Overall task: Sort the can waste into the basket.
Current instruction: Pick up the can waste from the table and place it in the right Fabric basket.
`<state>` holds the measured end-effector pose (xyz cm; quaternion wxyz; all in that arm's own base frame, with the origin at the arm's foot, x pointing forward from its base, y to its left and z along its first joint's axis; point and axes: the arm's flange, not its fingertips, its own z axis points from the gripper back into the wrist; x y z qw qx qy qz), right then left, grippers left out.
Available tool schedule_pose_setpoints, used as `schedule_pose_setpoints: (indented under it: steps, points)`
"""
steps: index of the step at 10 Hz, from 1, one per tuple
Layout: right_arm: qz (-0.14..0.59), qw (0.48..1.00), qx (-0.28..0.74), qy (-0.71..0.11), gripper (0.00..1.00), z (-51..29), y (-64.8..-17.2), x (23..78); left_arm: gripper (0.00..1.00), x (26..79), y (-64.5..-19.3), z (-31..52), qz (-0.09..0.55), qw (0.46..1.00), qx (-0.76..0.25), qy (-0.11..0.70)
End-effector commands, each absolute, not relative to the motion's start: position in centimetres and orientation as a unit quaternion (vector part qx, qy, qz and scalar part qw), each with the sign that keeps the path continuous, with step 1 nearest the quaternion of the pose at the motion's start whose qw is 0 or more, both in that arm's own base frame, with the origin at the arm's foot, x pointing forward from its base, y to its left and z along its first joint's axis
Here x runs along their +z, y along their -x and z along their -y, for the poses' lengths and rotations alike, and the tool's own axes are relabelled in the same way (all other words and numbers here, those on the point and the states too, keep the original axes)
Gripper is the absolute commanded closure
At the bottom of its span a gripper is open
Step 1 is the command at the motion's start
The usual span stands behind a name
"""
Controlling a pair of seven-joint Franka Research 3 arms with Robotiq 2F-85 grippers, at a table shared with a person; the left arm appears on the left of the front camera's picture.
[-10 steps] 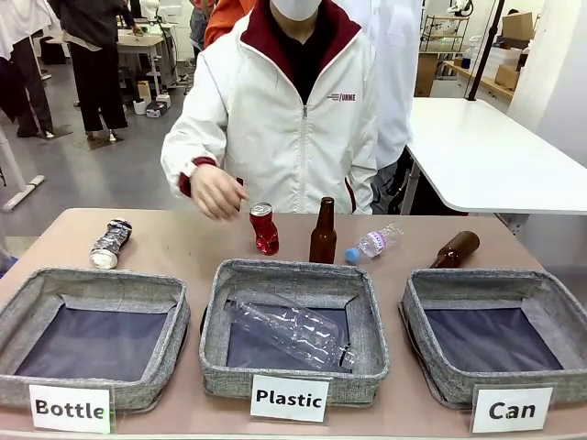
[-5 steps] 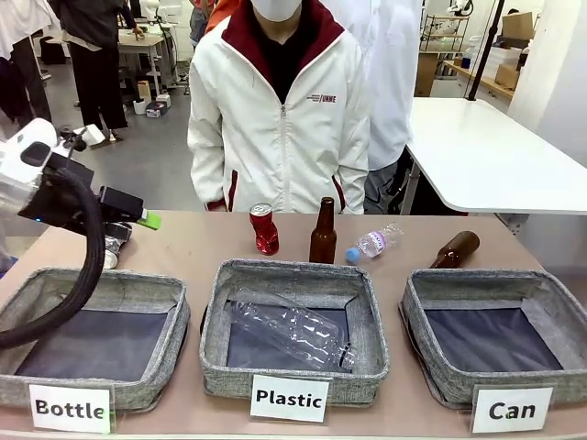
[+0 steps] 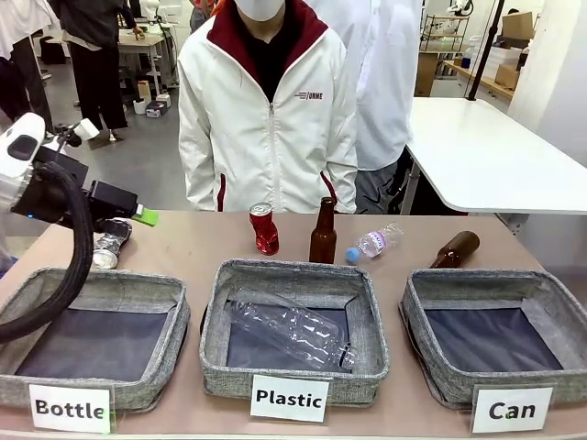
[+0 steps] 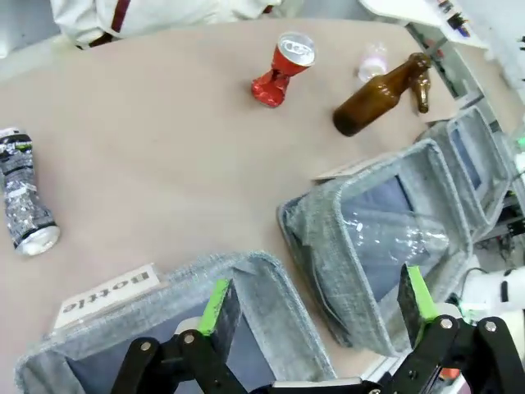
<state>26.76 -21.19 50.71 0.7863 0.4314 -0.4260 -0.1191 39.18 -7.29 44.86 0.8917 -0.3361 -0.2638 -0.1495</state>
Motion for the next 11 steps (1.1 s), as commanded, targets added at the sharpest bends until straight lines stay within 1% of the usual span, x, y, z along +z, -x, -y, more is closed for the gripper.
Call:
schedule_pose_setpoints:
  steps: [1, 2, 3, 5, 6, 7, 8, 9, 11]
  points:
    - [0.439, 0.781, -0.108, -0.43, 0.0, 21.4, -27.1, 50.8, 0.0, 44.0, -44.7, 10.0, 0.281, 0.897, -0.194, 0.279]
    - [0.439, 0.781, -0.108, -0.43, 0.0, 21.4, -27.1, 50.8, 0.0, 43.8, -47.1, 10.9, 0.32, 0.875, -0.227, 0.285]
    - [0.439, 0.781, -0.108, -0.43, 0.0, 21.4, -27.1, 50.8, 0.0, 43.5, -49.5, 11.2, 0.358, 0.857, -0.251, 0.272]
    - [0.439, 0.781, -0.108, -0.43, 0.0, 21.4, -27.1, 50.8, 0.0, 41.1, -53.7, 12.1, 0.41, 0.804, -0.326, 0.28]
    - [0.439, 0.781, -0.108, -0.43, 0.0, 21.4, -27.1, 50.8, 0.0, 39.6, -54.6, 12.4, 0.416, 0.778, -0.364, 0.3]
    - [0.439, 0.781, -0.108, -0.43, 0.0, 21.4, -27.1, 50.8, 0.0, 38.6, -55.5, 12.3, 0.437, 0.754, -0.389, 0.299]
    - [0.439, 0.781, -0.108, -0.43, 0.0, 21.4, -27.1, 50.8, 0.0, 39.0, -55.7, 11.7, 0.438, 0.726, -0.397, 0.352]
    - [0.439, 0.781, -0.108, -0.43, 0.0, 21.4, -27.1, 50.8, 0.0, 41.2, -55.2, 13.1, 0.419, 0.79, -0.358, 0.269]
    - [0.439, 0.781, -0.108, -0.43, 0.0, 21.4, -27.1, 50.8, 0.0, 41.2, -55.2, 13.1, 0.419, 0.79, -0.358, 0.269]
